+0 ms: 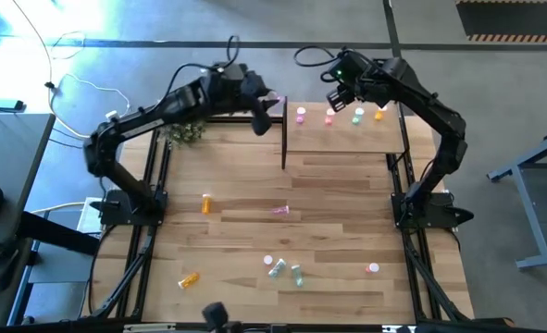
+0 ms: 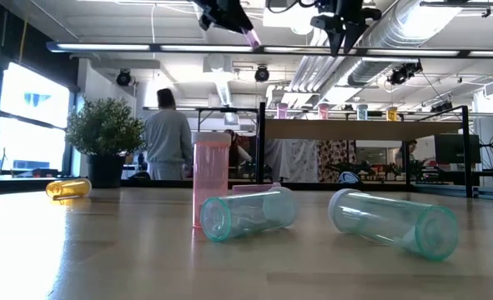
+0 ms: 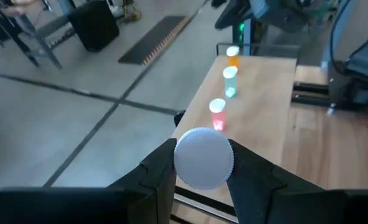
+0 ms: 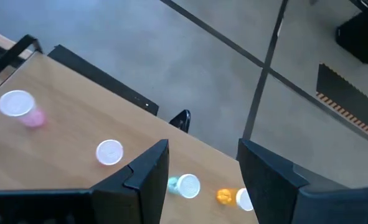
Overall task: Pick and place medicine bottles onto shelf by color
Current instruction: Put the left pink pill bottle on the shelf aligned with the other pink pill bottle
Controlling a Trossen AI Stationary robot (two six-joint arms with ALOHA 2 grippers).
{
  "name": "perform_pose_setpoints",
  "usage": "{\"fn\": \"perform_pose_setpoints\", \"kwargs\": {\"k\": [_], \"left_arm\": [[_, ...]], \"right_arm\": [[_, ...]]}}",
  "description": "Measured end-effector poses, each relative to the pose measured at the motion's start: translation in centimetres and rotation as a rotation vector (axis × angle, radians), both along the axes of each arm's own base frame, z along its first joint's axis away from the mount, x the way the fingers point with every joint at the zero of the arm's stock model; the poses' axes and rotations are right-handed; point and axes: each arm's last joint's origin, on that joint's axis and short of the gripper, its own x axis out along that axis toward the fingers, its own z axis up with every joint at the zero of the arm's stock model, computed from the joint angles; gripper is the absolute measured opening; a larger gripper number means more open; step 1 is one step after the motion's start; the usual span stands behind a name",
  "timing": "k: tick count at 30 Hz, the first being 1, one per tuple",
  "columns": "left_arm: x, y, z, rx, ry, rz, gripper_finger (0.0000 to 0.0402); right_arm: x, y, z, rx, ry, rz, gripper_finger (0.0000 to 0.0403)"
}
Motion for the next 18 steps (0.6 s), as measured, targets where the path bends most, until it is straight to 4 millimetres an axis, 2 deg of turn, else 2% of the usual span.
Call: {"fn": "perform_pose_setpoints", "kwargs": {"k": [6, 9, 14, 18], "left_arm": [[2.6, 1.6, -1.7, -0.123, 0.084, -0.017, 0.0115], [3.6, 1.9, -2.8, -0.17, 0.118, -0.04, 0.0115], [4.8, 2.2, -4.5, -0.227, 0.135, -0.09, 0.0115], [5.2, 2.3, -5.0, -0.26, 0.138, -0.131, 0.0115]], "right_arm": [[-0.3, -0.5, 0.0, 0.02, -0.01, -0.003, 0.0183], [-0.1, -0.5, 0.0, 0.064, -0.041, 0.057, 0.0183], [0.8, -0.5, 0.1, 0.137, -0.089, 0.283, 0.0183], [1.6, -0.3, 0.4, 0.185, -0.132, 0.574, 0.0183]]}}
